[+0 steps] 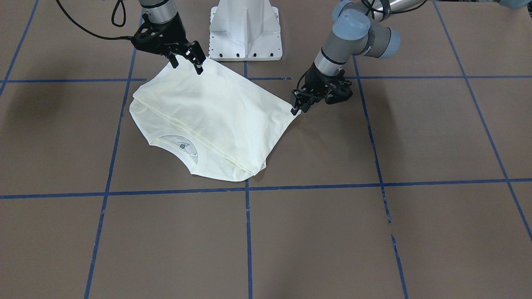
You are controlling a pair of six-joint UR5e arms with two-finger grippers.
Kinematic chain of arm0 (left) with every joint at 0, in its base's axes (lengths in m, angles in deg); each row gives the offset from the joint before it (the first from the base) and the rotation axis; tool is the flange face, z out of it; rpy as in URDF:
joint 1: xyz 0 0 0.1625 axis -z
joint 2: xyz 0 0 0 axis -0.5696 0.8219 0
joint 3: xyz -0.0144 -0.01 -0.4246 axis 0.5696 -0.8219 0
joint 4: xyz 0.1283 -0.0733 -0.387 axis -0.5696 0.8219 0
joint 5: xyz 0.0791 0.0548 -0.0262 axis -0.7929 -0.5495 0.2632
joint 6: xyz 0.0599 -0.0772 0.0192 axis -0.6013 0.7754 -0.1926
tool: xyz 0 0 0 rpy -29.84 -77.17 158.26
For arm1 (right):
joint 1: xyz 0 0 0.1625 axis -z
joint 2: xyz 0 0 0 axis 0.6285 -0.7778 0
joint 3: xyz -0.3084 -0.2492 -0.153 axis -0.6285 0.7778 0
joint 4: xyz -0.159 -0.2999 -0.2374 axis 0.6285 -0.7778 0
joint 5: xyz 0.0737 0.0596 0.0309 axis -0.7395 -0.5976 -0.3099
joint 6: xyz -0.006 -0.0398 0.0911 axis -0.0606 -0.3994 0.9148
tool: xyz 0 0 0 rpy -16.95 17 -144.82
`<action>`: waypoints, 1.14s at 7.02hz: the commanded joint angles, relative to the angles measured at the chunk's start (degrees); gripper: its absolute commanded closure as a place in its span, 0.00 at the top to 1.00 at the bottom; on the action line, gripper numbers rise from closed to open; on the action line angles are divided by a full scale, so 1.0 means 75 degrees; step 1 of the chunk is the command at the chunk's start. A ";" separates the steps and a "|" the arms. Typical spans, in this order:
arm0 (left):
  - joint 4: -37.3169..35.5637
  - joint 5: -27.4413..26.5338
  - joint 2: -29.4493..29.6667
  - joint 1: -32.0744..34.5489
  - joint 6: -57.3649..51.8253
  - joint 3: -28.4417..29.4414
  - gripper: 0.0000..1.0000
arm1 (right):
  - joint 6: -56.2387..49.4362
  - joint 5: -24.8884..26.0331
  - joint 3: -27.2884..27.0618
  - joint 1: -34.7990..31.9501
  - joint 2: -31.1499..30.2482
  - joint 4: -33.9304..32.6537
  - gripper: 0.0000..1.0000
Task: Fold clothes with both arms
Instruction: 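Lower the left gripper to the shirt corner nearest it while the right gripper holds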
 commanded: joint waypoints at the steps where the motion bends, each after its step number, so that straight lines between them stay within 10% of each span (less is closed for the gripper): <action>1: -0.0003 0.0003 0.0035 -0.0053 0.0079 0.0042 0.47 | 0.0010 0.0031 0.0037 -0.0073 0.0210 -0.0023 1.00; 4: -0.0003 -0.0009 0.0036 -0.0065 0.0173 0.0135 0.00 | 0.0010 0.0043 0.0049 -0.0085 0.0211 -0.0011 1.00; 8: -0.0213 0.0073 0.0117 0.0971 -0.1413 0.0120 0.00 | 0.0033 0.0066 0.0049 -0.0143 0.0269 0.0094 1.00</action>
